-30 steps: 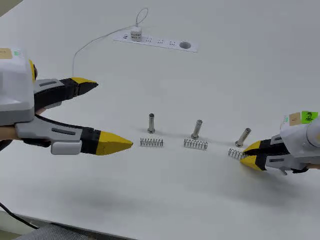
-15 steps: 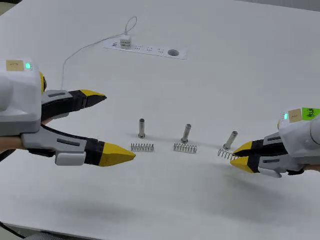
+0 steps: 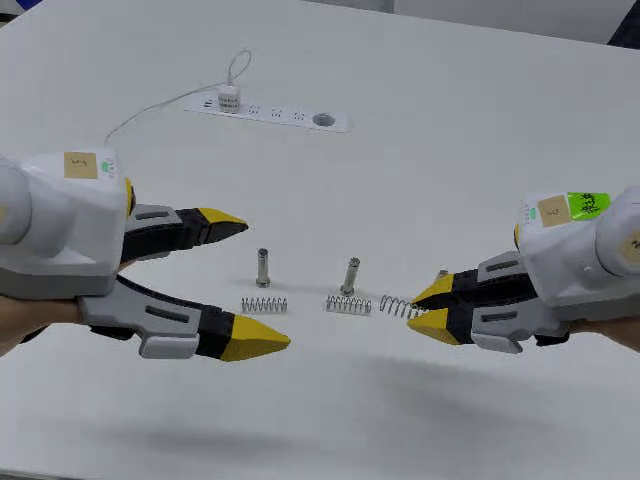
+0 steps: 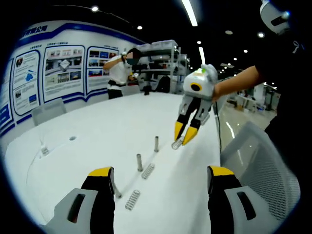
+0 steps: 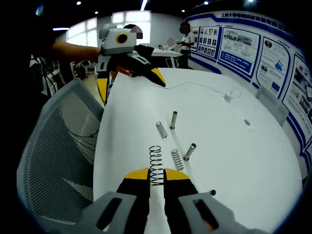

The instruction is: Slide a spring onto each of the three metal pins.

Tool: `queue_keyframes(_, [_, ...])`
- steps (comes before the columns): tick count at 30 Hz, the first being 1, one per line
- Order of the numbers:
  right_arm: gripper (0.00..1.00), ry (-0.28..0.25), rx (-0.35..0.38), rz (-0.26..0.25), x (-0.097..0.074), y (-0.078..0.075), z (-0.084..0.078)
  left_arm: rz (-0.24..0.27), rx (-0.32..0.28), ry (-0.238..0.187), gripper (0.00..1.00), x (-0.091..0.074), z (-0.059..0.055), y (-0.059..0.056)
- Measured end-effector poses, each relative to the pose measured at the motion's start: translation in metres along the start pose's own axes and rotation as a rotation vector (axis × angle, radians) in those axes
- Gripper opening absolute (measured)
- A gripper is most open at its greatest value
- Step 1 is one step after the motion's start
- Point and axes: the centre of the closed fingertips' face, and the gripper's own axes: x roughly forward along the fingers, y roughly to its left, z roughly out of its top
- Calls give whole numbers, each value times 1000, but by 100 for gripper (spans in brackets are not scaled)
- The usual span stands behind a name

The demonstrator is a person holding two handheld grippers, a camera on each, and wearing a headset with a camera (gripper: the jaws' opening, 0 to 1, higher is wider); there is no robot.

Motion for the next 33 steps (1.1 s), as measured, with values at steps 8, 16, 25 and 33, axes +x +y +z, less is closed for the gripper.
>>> queue_keyframes(8, [10, -2, -35, 38, 5, 13, 14, -21, 23, 2, 69, 15, 3, -9])
queue_keyframes(16, [10, -6, -46, 67, 4, 25, 23, -71, 43, 11, 59, 30, 4, -24])
queue_keyframes(25, [10, -6, -66, 79, 4, 33, 27, -110, 72, 15, 47, 43, 3, -38])
queue_keyframes(33, [10, -8, -78, 100, 7, 40, 30, -140, 80, 28, 39, 48, 1, -44])
